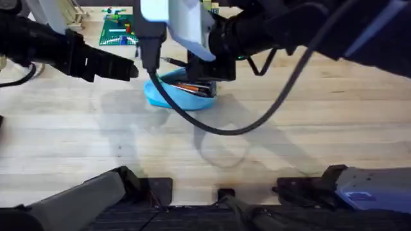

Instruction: Unzip the bag, pick up the pens from the table one at a time and place them inside, then zip the bag closed.

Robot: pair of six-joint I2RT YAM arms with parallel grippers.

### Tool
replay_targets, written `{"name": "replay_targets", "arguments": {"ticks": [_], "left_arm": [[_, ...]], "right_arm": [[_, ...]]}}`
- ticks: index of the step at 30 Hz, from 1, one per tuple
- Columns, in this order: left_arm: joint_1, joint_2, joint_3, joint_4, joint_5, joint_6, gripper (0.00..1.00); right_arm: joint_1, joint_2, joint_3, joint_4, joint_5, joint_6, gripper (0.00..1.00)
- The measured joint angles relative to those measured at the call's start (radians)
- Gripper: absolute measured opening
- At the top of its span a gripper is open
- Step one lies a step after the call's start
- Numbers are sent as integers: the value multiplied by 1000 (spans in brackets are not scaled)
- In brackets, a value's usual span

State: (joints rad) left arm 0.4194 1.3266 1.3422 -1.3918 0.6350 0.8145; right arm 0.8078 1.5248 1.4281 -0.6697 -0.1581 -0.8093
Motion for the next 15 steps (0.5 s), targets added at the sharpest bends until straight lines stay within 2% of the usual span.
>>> {"name": "replay_targets", "arguments": {"ticks": [9, 15], "left_arm": [[0, 0, 0, -3, 0, 0, 995], [0, 0, 0, -3, 0, 0, 995]], "right_arm": [[-4, 76, 0, 42, -1, -3, 33], [-34, 123, 0, 45, -59, -3, 33]]}}
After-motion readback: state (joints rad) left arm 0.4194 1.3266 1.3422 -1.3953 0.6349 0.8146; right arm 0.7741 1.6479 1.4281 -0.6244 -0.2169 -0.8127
